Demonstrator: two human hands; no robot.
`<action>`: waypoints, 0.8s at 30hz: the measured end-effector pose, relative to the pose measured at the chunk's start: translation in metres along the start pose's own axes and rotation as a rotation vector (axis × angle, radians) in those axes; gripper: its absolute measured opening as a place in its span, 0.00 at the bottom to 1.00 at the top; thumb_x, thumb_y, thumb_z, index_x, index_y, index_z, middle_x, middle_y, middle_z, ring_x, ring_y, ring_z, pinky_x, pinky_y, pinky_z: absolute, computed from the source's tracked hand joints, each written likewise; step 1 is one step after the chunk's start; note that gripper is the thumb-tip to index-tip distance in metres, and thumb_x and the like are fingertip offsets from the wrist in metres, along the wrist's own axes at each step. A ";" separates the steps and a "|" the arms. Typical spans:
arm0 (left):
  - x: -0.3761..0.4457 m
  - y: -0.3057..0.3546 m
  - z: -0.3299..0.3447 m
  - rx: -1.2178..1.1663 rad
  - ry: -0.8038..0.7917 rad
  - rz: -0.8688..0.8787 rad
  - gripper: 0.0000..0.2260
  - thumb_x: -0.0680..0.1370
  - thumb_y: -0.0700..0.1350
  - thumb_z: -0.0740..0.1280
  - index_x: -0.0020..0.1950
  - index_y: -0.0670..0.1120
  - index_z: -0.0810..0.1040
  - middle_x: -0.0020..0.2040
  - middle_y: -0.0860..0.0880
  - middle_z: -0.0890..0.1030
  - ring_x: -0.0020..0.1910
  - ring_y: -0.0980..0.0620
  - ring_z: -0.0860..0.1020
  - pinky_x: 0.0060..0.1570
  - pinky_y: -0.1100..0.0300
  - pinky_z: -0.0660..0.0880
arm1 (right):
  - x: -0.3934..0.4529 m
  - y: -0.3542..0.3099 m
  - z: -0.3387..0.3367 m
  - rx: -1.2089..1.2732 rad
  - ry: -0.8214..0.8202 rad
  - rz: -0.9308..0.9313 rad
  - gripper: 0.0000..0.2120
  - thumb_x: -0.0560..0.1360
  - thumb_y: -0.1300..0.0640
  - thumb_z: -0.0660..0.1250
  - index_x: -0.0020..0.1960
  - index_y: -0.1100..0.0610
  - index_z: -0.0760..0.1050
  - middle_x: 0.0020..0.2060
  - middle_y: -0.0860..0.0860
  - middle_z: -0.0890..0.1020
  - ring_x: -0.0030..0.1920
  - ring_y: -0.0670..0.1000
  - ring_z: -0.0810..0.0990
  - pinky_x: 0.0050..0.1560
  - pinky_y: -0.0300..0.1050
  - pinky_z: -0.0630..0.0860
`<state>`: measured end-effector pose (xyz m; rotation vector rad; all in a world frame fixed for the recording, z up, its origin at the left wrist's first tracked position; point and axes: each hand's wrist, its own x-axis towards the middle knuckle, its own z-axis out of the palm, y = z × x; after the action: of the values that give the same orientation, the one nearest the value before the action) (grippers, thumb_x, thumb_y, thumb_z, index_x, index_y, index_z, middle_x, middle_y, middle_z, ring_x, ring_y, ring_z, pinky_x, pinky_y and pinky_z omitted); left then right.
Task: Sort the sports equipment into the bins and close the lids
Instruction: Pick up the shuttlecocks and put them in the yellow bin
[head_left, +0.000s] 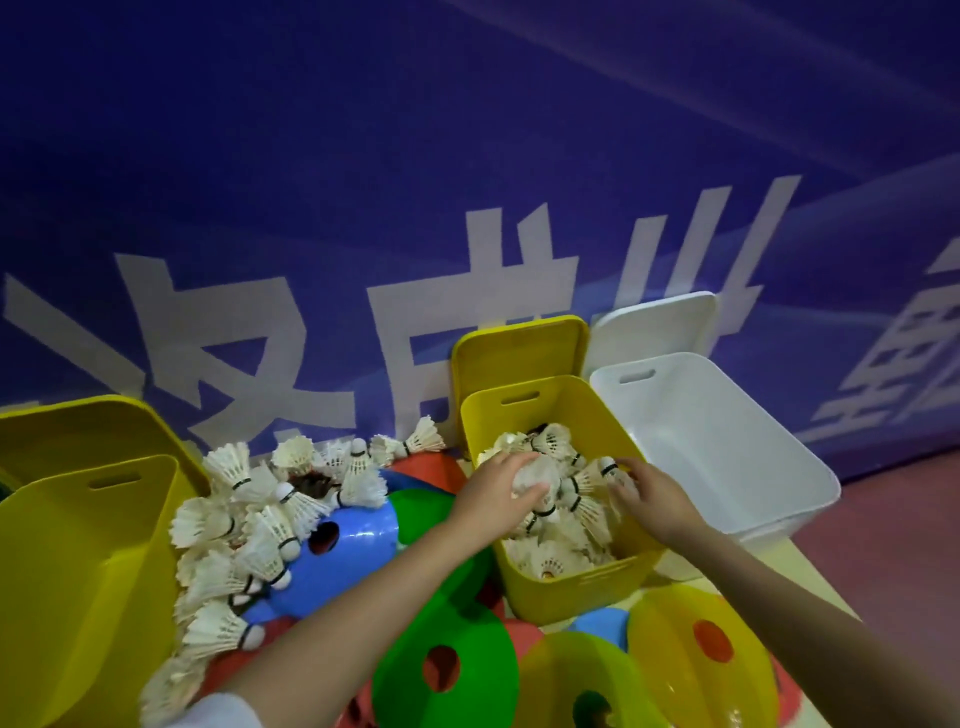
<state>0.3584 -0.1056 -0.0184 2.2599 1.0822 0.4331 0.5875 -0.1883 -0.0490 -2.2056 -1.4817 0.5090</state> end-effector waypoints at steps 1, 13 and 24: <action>0.005 0.000 0.005 0.008 -0.007 0.000 0.23 0.78 0.56 0.63 0.72 0.52 0.67 0.68 0.50 0.71 0.68 0.52 0.69 0.63 0.57 0.69 | -0.002 0.004 0.001 -0.031 -0.028 -0.041 0.22 0.79 0.47 0.60 0.71 0.52 0.65 0.67 0.53 0.74 0.64 0.54 0.73 0.59 0.44 0.68; 0.048 -0.020 0.052 0.671 -0.391 0.069 0.20 0.80 0.59 0.57 0.71 0.55 0.68 0.65 0.51 0.76 0.64 0.49 0.73 0.55 0.54 0.74 | -0.014 0.021 0.018 -0.156 0.012 -0.242 0.21 0.80 0.46 0.55 0.70 0.52 0.63 0.55 0.54 0.78 0.47 0.57 0.79 0.43 0.48 0.73; 0.056 -0.021 0.063 0.751 -0.481 0.011 0.22 0.80 0.58 0.57 0.71 0.51 0.67 0.62 0.45 0.76 0.62 0.45 0.73 0.56 0.50 0.73 | 0.003 0.018 0.021 -0.197 -0.140 -0.183 0.21 0.80 0.48 0.55 0.72 0.52 0.61 0.63 0.56 0.73 0.55 0.59 0.77 0.51 0.50 0.75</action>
<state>0.4129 -0.0750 -0.0780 2.7789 1.0728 -0.5990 0.5909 -0.1886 -0.0767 -2.1873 -1.8590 0.4826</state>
